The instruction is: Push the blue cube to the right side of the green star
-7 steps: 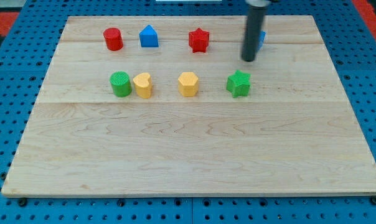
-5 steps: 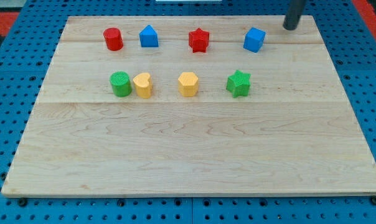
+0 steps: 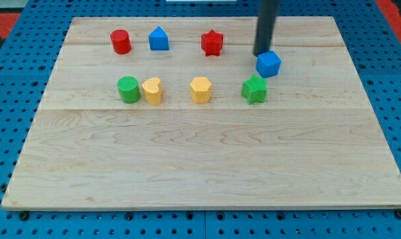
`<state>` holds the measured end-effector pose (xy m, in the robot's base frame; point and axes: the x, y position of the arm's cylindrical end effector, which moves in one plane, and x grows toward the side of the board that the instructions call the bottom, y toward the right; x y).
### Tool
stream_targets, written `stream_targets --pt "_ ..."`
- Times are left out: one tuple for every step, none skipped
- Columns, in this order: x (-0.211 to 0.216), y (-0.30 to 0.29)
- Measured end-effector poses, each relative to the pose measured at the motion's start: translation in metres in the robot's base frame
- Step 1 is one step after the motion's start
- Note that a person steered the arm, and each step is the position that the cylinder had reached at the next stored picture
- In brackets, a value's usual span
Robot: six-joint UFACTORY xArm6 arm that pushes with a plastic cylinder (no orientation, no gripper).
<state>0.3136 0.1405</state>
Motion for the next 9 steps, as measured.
stream_targets --pt "0.022 0.039" --pt "-0.012 0.03" --pt "-0.001 -0.038" --pt "0.042 -0.044" --pt "0.046 -0.006" --pt "0.013 -0.052" --pt "-0.002 -0.012" --pt "0.021 0.042" --pt "0.069 0.052"
